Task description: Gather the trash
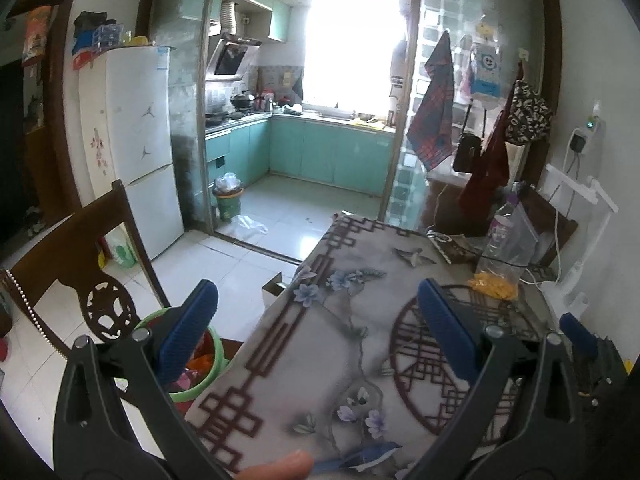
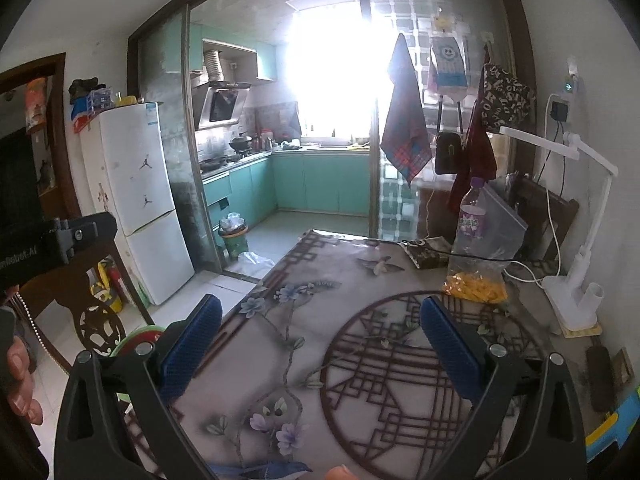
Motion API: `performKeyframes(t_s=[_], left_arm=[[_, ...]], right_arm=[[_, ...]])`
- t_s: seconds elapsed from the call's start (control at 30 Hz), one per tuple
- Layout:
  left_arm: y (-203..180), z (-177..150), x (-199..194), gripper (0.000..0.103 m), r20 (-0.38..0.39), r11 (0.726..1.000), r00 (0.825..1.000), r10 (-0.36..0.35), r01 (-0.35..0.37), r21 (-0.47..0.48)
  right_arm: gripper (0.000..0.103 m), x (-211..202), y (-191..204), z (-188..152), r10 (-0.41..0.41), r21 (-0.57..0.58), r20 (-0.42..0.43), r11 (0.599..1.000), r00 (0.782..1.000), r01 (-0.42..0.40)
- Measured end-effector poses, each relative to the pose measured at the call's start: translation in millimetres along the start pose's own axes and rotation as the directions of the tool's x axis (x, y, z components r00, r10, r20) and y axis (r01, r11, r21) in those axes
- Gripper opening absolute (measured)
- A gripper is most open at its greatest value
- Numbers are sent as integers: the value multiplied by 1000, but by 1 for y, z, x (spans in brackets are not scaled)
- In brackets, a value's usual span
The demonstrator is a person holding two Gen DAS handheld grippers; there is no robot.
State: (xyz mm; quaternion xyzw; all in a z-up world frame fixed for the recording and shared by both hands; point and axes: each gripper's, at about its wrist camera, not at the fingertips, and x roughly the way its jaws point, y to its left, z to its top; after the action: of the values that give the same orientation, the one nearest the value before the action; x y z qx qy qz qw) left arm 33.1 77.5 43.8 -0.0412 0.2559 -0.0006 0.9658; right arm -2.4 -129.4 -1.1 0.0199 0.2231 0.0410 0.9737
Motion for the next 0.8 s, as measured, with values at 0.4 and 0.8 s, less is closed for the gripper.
performKeyframes(t_s=[0.4,0.8], left_arm=[[19,-8,-4,98,58,996,998,39,-34,-88],[24,-12,9,98,-8,995,997,73,-73,-69]], right_arm=[[96,8,-4,2,-25,13,2,1000,1000,25],[96,11,-3,-3,-26,12,-27,1000,999,26]])
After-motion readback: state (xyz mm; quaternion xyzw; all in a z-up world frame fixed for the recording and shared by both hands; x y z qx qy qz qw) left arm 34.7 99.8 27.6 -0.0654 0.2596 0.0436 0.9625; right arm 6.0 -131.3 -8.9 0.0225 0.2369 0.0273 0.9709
